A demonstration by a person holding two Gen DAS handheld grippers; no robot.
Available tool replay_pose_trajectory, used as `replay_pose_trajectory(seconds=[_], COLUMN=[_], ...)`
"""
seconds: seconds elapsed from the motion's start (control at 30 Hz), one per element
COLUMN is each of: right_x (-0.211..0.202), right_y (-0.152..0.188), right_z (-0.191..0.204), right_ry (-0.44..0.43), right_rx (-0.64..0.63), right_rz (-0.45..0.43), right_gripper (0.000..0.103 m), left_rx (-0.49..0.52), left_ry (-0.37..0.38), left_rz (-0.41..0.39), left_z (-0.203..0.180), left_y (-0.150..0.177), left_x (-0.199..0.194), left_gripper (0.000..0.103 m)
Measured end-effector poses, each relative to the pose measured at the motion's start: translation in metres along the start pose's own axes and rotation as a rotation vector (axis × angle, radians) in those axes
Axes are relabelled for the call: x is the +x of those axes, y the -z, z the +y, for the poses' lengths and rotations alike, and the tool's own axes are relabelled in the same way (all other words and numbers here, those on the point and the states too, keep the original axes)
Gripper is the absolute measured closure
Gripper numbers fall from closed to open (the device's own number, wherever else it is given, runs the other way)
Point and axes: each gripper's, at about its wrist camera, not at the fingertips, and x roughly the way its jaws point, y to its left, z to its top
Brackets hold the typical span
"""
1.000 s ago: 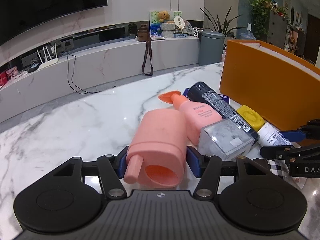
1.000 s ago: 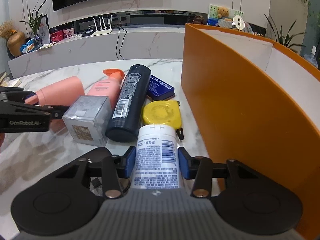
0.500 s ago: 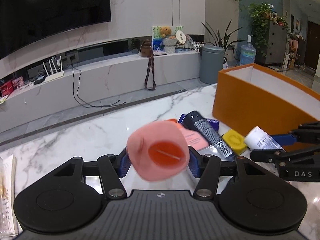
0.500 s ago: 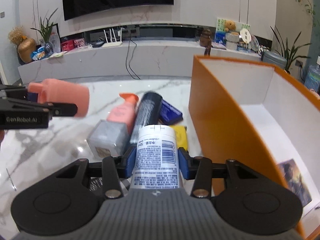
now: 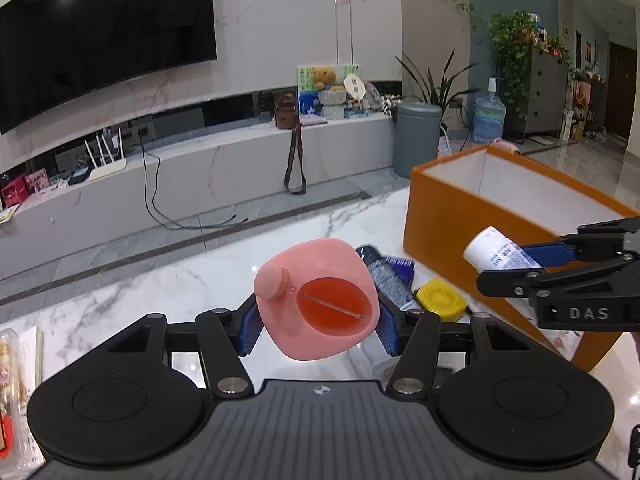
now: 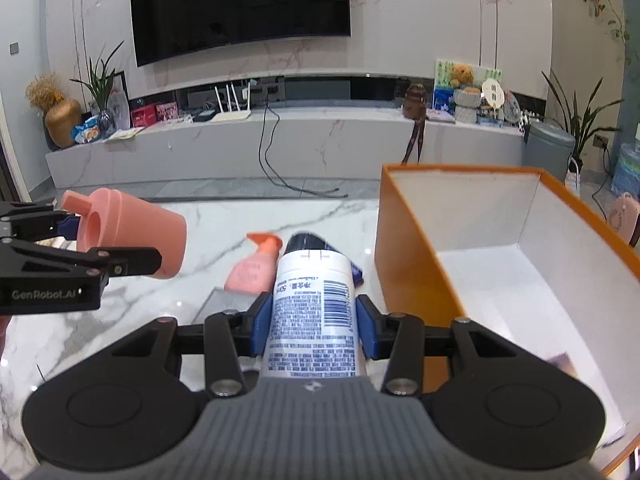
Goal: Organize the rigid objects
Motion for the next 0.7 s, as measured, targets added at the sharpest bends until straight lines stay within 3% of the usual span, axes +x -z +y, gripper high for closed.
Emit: replay_pose_trajectory(seconds=[0.43, 0.7], right_x=[-0.036, -0.039], right_y=[-0.056, -0.067], right_z=[-0.024, -0.054], right_ry=[0.024, 0.043], right_rx=[-0.027, -0.051], right_rz=[-0.101, -0.056], right_gripper=[0.057, 0.057], left_rx=[0.032, 0.088], left_ry=[0.044, 0.073], left_rz=[-0.051, -0.062], left_z=[-0.032, -0.06], left_y=[-0.027, -0.043], left_x=[-0.02, -0.014], left_gripper=[0.038, 0.038])
